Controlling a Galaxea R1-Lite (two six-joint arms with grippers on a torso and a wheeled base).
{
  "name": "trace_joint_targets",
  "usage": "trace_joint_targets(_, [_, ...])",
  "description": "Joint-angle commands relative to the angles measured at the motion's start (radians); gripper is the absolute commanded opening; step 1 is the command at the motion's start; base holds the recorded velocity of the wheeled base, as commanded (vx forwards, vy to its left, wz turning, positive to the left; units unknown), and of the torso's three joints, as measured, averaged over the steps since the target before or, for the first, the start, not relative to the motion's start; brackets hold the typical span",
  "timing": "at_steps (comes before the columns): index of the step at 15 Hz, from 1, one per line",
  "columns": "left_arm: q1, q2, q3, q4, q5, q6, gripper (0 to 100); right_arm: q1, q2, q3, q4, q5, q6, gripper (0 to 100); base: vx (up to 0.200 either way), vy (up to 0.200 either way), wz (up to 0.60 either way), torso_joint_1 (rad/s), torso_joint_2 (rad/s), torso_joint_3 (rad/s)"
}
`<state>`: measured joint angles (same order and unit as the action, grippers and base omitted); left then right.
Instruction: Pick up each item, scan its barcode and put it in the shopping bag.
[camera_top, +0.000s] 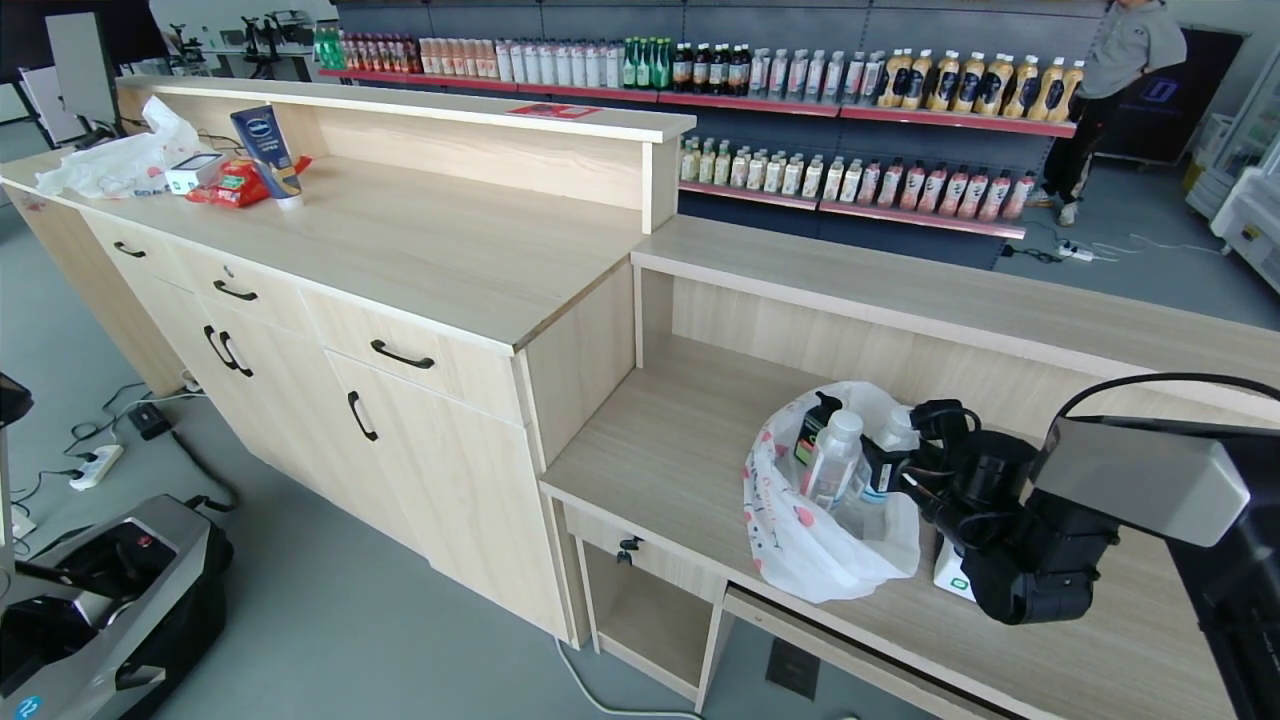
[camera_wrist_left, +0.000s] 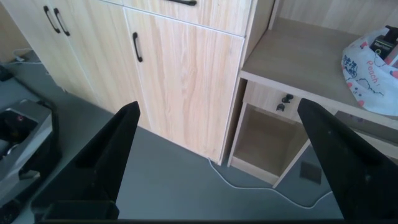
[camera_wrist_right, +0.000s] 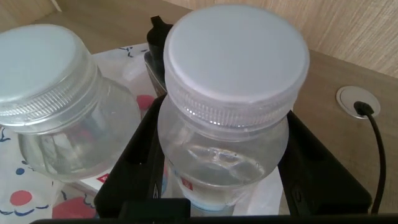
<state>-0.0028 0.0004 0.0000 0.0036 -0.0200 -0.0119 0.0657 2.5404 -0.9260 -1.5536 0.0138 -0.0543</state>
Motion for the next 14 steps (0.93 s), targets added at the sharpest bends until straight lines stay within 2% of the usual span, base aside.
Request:
trace_joint_targets(1, [0.000, 0.001, 0.000, -0.001, 0.000, 0.000, 100, -0.001, 0.024, -0.008, 0.000, 0.002, -0.003, 0, 0.000, 0.000, 0.00, 0.000, 0.00, 0.000])
trace_joint_targets(14, [0.000, 0.001, 0.000, -0.001, 0.000, 0.000, 100, -0.001, 0.061, -0.008, -0.017, 0.003, -0.010, 0, 0.000, 0.000, 0.00, 0.000, 0.00, 0.000])
